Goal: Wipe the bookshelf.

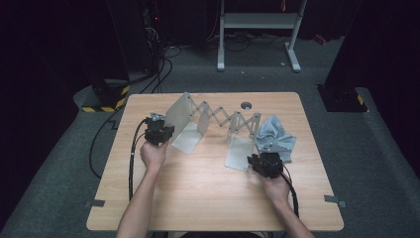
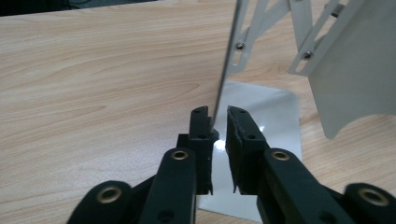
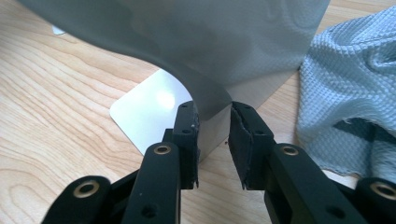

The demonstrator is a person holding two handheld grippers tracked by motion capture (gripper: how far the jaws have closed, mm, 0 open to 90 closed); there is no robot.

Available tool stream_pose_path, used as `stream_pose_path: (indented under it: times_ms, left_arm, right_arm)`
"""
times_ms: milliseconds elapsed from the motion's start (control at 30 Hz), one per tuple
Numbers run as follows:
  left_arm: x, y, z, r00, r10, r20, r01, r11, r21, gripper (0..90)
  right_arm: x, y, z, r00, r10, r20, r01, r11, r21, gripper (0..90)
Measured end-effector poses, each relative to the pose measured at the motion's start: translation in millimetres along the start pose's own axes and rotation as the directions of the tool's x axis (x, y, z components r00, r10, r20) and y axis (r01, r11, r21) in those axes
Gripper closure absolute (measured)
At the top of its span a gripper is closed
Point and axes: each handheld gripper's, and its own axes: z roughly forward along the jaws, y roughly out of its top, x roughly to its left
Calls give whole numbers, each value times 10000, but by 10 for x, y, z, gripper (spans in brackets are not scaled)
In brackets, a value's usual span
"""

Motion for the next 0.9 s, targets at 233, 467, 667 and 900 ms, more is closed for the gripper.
stream_pose_path:
  times_ms: [233, 467, 667, 900]
  left_arm:
    - [-106, -42, -53, 9988, 455, 160, -455, 9990, 14, 878]
    - [-142, -110, -131, 9984, 483, 297, -483, 9988, -1, 879]
    - [-174, -134, -180, 9987, 435, 260, -438, 9990, 96, 877]
    - [-211, -199, -246, 9987, 331, 393, -333, 9994, 52, 869]
  right_arm:
    - [-57, 24, -9, 9999, 55, 164, -57, 9999, 151, 772]
    - [-121, 59, -7, 9994, 122, 332, -131, 9995, 289, 806]
    - [-175, 93, 14, 9994, 225, 271, -235, 9991, 350, 817]
    - [-246, 176, 65, 9994, 185, 306, -200, 9985, 503, 832]
